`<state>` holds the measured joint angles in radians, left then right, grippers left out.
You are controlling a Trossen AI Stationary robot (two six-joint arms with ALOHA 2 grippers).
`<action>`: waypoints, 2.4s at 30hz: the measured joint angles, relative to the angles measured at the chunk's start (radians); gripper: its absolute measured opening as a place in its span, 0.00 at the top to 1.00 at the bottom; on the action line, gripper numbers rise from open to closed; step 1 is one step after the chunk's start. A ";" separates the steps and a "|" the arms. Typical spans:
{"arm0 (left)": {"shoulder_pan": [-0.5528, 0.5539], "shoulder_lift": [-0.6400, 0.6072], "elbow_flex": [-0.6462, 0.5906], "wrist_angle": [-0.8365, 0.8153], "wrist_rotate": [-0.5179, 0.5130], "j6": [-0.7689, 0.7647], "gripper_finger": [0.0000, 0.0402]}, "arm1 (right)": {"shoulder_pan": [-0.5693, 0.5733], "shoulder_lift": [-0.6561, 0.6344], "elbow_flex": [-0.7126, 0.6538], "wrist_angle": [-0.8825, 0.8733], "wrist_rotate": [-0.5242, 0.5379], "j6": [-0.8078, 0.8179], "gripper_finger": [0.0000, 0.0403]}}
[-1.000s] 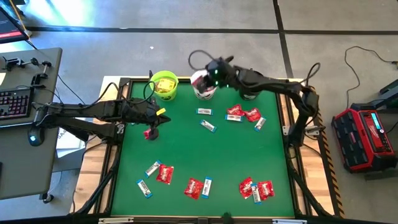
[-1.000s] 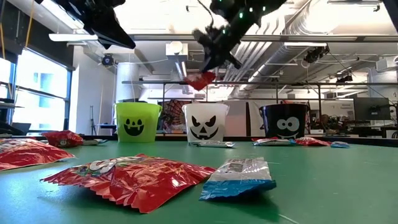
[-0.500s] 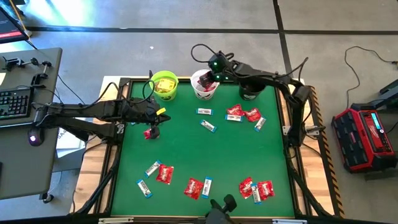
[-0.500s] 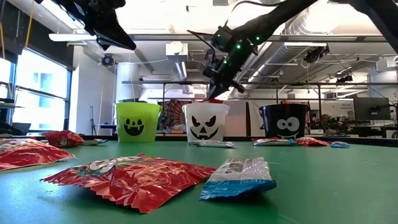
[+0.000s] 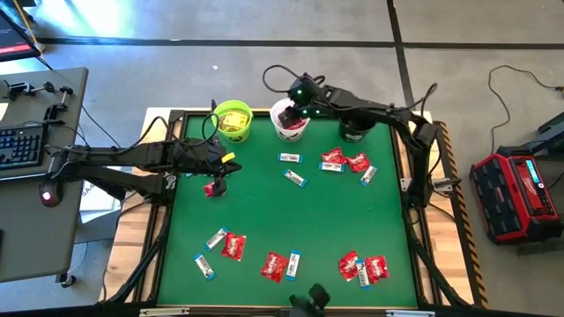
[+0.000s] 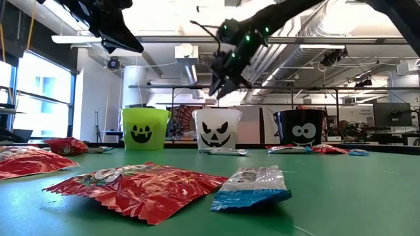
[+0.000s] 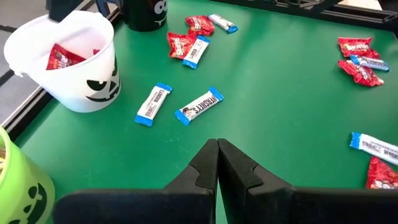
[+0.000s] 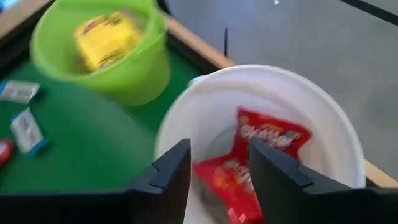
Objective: Sort candy by brand, put in halloween buckets
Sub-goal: Put the red candy into the white bucket
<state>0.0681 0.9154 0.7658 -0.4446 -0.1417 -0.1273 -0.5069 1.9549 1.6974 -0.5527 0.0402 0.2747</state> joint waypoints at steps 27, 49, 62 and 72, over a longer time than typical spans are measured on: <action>0.000 0.000 0.000 -0.061 0.107 0.004 1.00 | 0.563 -0.192 -0.313 -0.142 0.360 0.805 1.00; 0.000 0.000 0.000 -0.061 0.110 -0.028 1.00 | 0.274 -0.689 -0.947 -0.236 0.129 0.706 0.74; 0.000 0.000 0.000 -0.060 0.104 -0.051 1.00 | 0.171 -0.530 -0.977 -0.169 0.224 0.578 0.52; 0.000 0.000 0.000 -0.060 0.104 -0.072 1.00 | 0.172 -0.425 -0.974 -0.136 0.238 0.558 0.73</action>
<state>0.0681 0.9157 0.7658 -0.5041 -0.0380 -0.1997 -0.3351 1.5299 0.7238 -0.6892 0.2787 0.8326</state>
